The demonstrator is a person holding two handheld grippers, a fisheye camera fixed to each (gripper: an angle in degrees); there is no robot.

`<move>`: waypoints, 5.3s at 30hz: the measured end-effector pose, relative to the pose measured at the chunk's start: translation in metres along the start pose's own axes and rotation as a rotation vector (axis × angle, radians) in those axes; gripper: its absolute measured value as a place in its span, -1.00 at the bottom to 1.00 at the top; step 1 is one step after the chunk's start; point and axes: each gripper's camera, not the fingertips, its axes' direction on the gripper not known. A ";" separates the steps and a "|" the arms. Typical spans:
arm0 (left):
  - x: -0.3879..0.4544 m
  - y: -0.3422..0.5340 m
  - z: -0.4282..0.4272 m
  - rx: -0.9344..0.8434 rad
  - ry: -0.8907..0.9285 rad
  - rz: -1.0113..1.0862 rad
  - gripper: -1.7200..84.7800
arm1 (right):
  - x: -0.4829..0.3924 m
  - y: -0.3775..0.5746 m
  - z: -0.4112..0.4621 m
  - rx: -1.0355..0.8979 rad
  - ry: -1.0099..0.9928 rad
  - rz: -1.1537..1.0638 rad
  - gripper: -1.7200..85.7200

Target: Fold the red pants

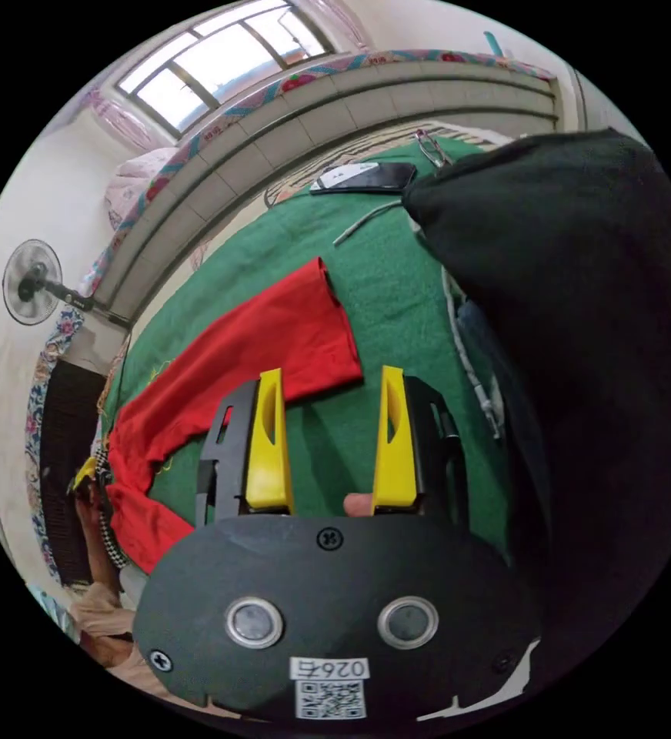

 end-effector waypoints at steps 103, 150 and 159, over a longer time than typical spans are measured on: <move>0.010 0.527 -0.254 0.561 0.121 -0.478 -0.97 | 0.215 0.402 -0.293 0.446 -0.478 0.147 -0.99; 0.001 0.082 -0.084 0.224 -0.673 -0.345 -0.97 | -0.130 0.038 0.022 0.180 0.283 -0.535 -0.97; -0.061 0.028 -0.016 -0.008 -0.403 -0.487 -0.98 | -0.099 0.005 0.048 0.126 0.469 -0.462 -0.98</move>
